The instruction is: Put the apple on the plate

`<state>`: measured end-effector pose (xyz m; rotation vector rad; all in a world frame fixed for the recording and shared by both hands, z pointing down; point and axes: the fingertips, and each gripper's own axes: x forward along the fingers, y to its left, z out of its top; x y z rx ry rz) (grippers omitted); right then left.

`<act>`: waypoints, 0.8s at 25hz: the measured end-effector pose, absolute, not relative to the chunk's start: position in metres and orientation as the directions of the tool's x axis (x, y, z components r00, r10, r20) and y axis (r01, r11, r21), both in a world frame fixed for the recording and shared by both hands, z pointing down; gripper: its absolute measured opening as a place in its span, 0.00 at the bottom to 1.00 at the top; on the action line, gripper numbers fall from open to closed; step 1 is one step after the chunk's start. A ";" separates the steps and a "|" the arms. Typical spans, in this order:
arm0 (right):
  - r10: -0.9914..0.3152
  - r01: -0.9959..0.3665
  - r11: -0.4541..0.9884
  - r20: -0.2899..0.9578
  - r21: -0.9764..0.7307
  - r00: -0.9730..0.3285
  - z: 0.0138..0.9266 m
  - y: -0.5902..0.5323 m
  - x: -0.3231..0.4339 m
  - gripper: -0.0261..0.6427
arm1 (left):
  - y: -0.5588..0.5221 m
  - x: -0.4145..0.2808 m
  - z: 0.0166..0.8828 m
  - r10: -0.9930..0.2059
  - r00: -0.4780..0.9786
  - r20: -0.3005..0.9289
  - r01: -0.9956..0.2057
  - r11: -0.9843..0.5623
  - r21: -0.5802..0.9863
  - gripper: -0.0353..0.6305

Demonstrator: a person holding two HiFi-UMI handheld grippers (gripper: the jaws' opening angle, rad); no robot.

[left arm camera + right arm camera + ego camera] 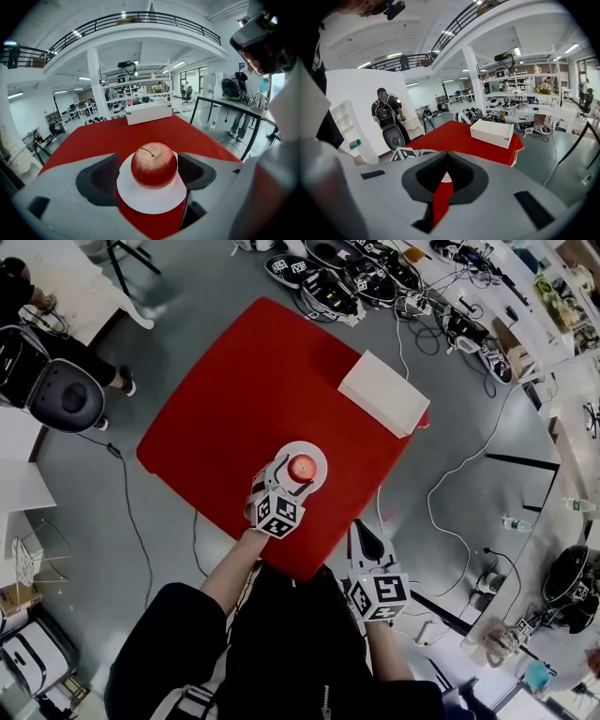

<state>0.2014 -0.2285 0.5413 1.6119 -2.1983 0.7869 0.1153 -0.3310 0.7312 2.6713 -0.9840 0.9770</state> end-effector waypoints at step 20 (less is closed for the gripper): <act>-0.795 -0.865 0.454 0.340 -0.214 -0.502 0.469 -0.265 0.124 0.05 | -0.280 0.055 0.501 -0.691 0.680 0.245 -0.728 -0.676 0.113 0.06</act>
